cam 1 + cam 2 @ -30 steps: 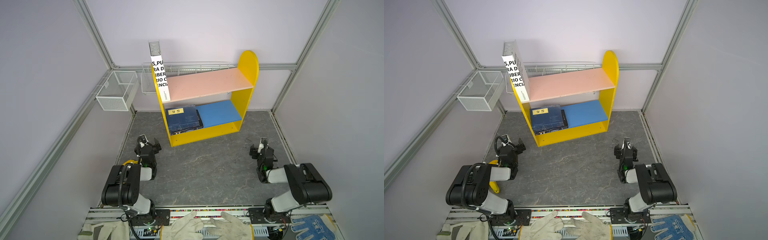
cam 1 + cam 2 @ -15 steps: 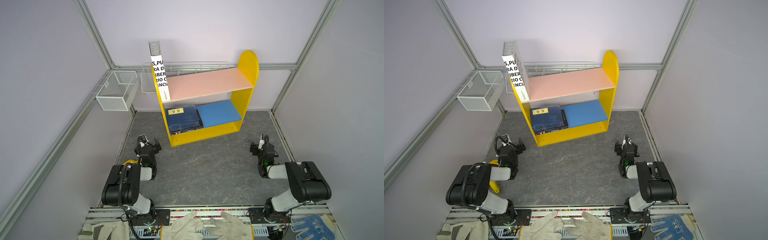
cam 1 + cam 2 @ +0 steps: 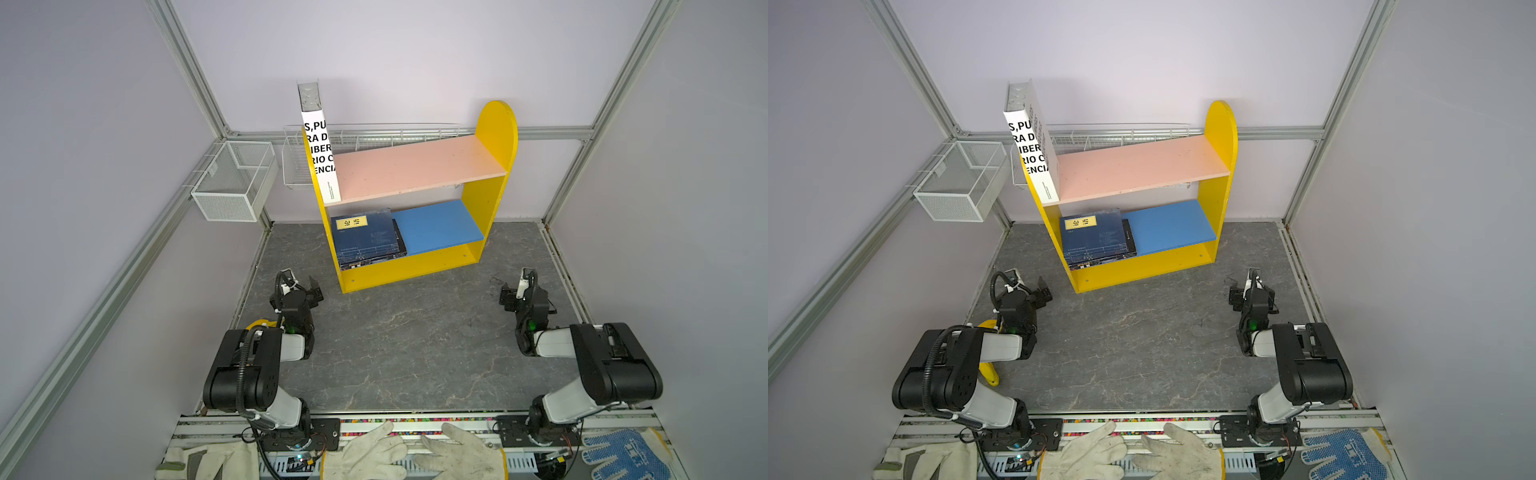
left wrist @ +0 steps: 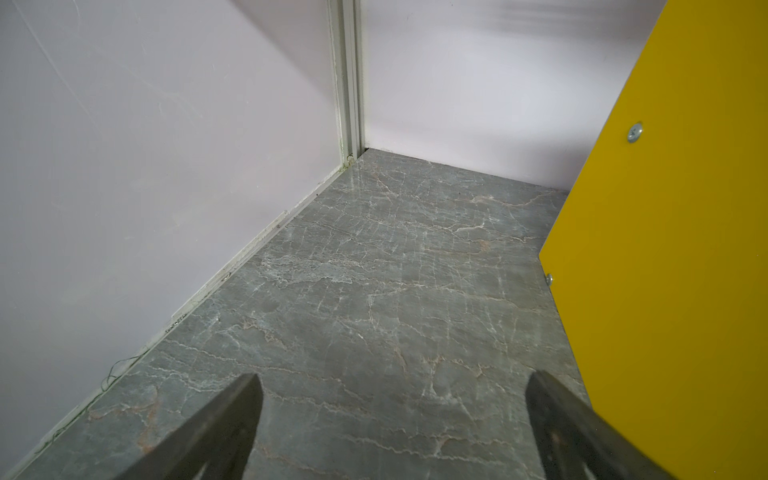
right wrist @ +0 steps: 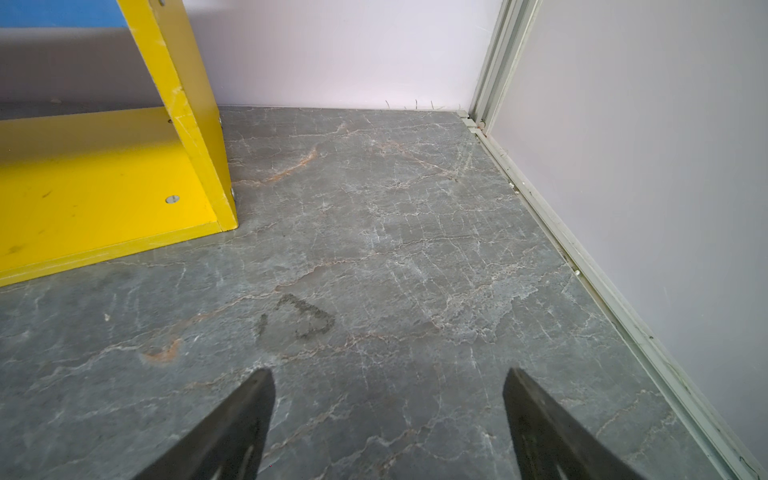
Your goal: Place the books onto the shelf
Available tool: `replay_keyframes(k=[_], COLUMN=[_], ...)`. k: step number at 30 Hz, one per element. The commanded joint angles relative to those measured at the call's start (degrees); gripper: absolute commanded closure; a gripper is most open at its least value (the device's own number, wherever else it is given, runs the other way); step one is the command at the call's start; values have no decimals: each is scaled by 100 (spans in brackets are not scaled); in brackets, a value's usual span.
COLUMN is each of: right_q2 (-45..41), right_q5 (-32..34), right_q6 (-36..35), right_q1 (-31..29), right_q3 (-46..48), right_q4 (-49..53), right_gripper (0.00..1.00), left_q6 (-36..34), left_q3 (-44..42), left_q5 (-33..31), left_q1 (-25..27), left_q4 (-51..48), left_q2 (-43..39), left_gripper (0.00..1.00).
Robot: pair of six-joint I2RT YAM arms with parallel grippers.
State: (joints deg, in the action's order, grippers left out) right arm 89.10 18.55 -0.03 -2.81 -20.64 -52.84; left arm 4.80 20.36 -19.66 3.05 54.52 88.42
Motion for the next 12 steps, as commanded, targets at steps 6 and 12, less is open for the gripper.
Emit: replay_keyframes(k=[6,12], right_q2=[-77,-77], right_q5=[-44,-53], right_q6=[-26,-30], right_q1=[17,22], right_q3=[-26,-19], right_q4=[-11,-19], right_gripper=[11,11], left_q6=[-127,-128], left_q3=[111,98], left_q5=[-38,-38], left_q1=[29,29], left_q4=[-47,-38], left_q2=[59,62], left_gripper=[1,1])
